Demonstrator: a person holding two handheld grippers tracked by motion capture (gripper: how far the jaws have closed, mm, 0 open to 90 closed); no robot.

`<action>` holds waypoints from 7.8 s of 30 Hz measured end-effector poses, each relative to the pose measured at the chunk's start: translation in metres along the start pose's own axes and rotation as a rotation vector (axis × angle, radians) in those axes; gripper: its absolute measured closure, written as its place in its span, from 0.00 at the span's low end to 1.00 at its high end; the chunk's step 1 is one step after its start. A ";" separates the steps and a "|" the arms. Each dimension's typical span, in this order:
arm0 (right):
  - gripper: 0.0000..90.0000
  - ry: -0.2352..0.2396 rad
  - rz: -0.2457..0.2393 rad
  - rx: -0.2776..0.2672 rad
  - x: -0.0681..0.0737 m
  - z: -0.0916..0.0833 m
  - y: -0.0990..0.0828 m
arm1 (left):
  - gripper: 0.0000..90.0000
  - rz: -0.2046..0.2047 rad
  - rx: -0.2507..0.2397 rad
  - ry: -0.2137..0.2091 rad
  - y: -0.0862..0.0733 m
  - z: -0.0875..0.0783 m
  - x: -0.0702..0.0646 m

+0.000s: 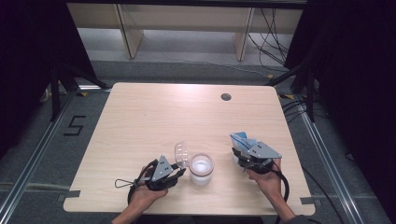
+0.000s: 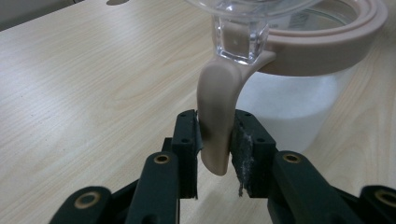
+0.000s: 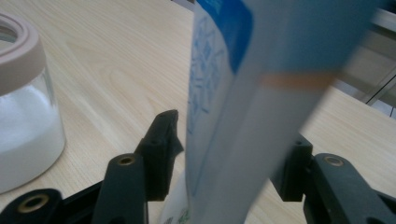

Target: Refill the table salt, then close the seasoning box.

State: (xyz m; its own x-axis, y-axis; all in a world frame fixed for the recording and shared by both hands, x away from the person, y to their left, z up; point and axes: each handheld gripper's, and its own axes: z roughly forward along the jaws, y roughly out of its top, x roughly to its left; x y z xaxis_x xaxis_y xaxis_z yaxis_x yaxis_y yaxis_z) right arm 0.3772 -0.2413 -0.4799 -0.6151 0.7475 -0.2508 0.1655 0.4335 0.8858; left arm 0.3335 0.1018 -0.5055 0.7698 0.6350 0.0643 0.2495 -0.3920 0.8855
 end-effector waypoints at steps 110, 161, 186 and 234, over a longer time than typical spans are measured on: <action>0.18 0.097 0.218 0.177 0.019 -0.094 -0.035 | 0.83 -0.116 -0.130 0.005 0.039 -0.053 0.008; 0.18 0.105 0.195 0.166 0.018 -0.091 -0.035 | 0.53 -0.104 -0.088 -0.090 0.045 -0.046 -0.006; 0.18 0.140 0.286 0.153 0.021 -0.092 -0.033 | 0.27 -0.111 0.009 -0.096 0.028 -0.045 -0.018; 0.18 0.187 0.309 0.196 0.026 -0.097 -0.043 | 0.18 -0.137 0.131 -0.122 -0.010 -0.045 -0.035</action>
State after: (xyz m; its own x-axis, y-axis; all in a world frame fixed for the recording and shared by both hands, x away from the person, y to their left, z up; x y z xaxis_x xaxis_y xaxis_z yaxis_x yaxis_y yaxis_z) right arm 0.2792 -0.2892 -0.4865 -0.6401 0.7608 0.1065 0.4971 0.3045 0.8125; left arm 0.2776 0.1130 -0.4957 0.7865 0.6066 -0.1158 0.4250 -0.3957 0.8141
